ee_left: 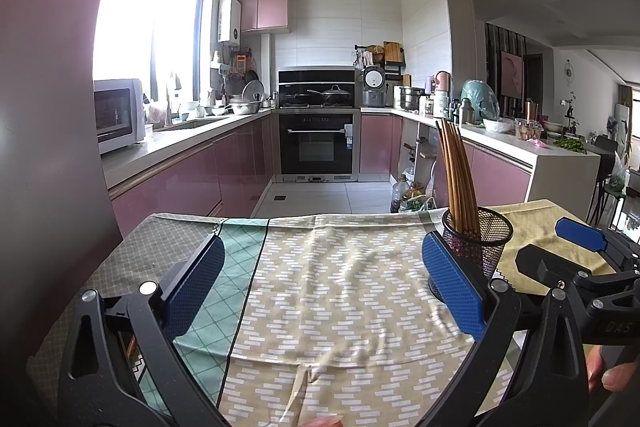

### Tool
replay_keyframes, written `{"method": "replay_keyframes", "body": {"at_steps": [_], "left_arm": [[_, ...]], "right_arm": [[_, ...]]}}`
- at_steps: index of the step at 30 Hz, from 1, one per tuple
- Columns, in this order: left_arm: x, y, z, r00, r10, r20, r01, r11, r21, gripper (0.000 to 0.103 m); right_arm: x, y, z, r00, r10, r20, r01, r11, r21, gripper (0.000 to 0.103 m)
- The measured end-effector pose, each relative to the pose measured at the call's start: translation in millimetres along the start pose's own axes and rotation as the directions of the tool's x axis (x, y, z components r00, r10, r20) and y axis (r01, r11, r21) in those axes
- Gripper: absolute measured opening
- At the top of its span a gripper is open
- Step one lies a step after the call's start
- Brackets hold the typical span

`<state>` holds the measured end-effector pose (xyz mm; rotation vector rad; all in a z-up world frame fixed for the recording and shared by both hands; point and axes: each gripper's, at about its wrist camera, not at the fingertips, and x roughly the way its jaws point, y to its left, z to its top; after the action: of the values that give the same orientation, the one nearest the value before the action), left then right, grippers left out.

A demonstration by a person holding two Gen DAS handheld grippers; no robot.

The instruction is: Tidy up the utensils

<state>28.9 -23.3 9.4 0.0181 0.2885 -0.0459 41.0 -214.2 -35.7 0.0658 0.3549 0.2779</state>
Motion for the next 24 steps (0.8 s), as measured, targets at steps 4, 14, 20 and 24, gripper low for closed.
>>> {"method": "replay_keyframes", "body": {"at_steps": [4,14,20,24], "left_arm": [[0.3,-0.8,-0.4,1.0,0.0,-0.001,0.0,1.0,0.002,0.097],[0.7,-3.4,-1.0,1.0,-0.005,-0.004,0.005,1.0,0.002,0.097],[0.5,-4.3,-1.3,1.0,-0.006,-0.005,0.006,1.0,0.001,0.097],[1.2,-5.3,-2.0,1.0,-0.007,-0.006,0.007,1.0,0.001,0.097]], "right_arm": [[0.4,0.2,-0.6,1.0,-0.002,0.0,0.002,1.0,0.001,0.096],[-0.1,-0.4,-2.6,1.0,-0.01,-0.002,0.01,1.0,0.011,0.096],[-0.1,-1.0,-2.4,1.0,-0.009,-0.001,0.009,1.0,0.012,0.096],[0.1,-1.3,-2.3,1.0,-0.009,-0.001,0.009,1.0,0.013,0.096]]}}
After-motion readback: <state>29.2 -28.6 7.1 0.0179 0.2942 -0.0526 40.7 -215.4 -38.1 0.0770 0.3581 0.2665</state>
